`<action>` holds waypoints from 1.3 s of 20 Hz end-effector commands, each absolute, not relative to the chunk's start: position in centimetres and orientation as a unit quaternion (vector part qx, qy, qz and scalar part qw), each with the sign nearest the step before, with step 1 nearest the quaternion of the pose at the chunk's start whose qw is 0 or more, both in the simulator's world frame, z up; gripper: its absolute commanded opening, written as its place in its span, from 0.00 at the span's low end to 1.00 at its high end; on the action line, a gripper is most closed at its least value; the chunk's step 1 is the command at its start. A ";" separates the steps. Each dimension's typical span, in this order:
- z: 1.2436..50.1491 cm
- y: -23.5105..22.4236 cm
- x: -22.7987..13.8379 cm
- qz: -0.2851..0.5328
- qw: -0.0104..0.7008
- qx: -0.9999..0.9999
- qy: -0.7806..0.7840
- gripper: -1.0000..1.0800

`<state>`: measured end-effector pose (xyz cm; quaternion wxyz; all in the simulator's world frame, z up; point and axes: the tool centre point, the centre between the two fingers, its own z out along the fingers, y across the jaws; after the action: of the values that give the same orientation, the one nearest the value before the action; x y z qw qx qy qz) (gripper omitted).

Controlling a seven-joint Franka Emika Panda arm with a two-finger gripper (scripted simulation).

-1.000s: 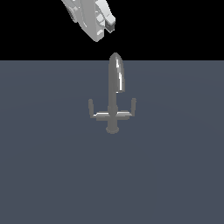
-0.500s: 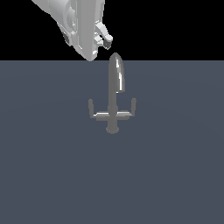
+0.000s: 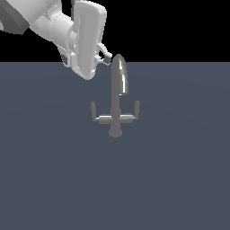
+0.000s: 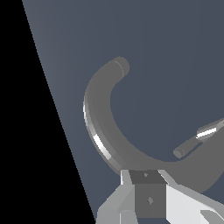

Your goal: Turn on the faucet by rotating a designated handle.

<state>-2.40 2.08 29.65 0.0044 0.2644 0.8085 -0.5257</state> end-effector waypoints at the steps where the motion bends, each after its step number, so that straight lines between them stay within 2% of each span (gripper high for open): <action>1: 28.7 2.4 -1.8 -0.541 -0.009 0.226 0.810 0.00; 26: 18.4 6.2 2.8 -0.654 -0.167 -0.134 0.726 0.00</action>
<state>2.56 5.92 19.10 -0.1557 -0.1137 0.7363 -0.6486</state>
